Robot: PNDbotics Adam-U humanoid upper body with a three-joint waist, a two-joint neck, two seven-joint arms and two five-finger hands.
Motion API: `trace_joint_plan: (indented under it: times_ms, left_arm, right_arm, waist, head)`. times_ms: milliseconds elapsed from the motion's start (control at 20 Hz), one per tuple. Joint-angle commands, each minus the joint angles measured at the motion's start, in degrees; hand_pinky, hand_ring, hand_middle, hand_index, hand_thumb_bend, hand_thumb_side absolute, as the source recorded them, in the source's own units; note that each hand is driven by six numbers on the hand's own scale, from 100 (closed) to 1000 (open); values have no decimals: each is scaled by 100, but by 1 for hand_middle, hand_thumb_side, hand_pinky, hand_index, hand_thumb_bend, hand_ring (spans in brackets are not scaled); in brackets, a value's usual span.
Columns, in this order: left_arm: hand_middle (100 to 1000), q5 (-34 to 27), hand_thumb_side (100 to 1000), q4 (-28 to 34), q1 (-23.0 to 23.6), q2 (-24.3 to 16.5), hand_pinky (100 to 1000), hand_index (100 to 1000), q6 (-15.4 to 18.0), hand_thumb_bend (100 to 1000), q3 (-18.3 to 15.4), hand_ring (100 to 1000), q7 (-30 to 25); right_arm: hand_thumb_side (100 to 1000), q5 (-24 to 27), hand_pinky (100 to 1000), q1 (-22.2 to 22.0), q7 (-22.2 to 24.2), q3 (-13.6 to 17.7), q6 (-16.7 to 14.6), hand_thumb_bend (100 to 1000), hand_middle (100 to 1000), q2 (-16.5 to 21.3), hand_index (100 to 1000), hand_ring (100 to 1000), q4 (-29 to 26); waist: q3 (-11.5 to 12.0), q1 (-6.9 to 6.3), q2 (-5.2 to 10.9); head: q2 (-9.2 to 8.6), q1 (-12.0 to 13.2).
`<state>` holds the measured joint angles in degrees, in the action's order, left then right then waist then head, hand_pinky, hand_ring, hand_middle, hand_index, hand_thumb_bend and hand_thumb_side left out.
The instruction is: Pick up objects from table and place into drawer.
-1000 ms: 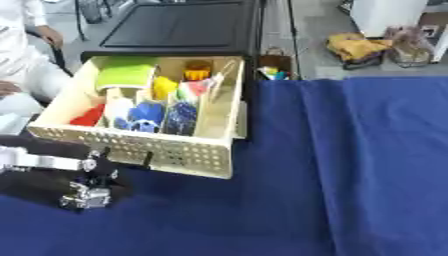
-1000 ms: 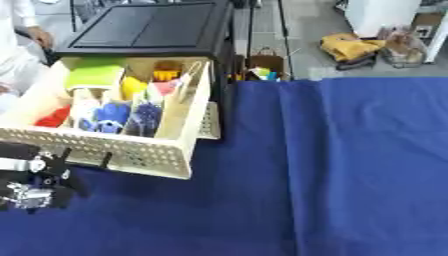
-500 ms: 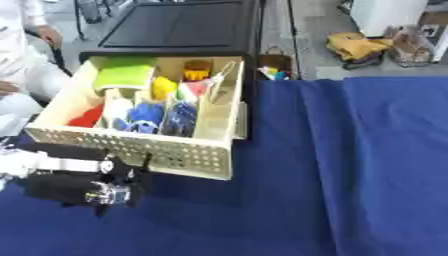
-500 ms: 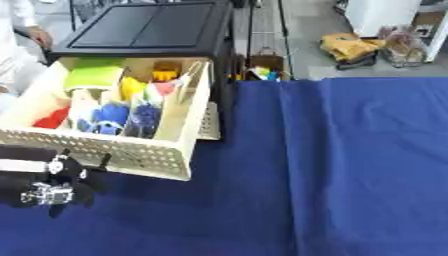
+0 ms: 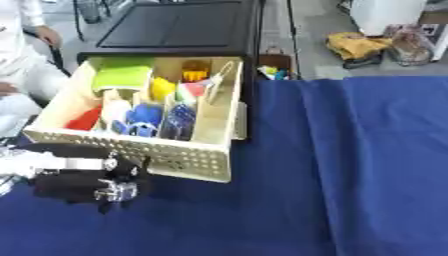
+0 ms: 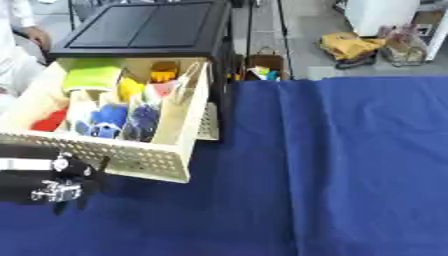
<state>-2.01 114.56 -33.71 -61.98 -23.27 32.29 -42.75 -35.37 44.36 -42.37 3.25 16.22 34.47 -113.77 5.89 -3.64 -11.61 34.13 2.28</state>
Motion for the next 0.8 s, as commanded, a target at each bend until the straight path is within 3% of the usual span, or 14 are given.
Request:
trace_joint_plan:
  times_ms: [50,800]
  left_arm:
    - [699,175,1000,3,0,-180,181,849,-89,100,-96,475,-104]
    - [724,575,1000,3,-35,-206,177,871,161,100,-288,479,16]
  right_arm:
    - [1000,80,795,76,-56,70,52,100,634,58,757,823,-82]
    - [1000,124,800,43,-96,100,76,100,630,49,755,825,-82]
  waist:
    - [-15,4,62]
    - [-63,-9,10]
  head:
    - [-61,27]
    - [-123,39]
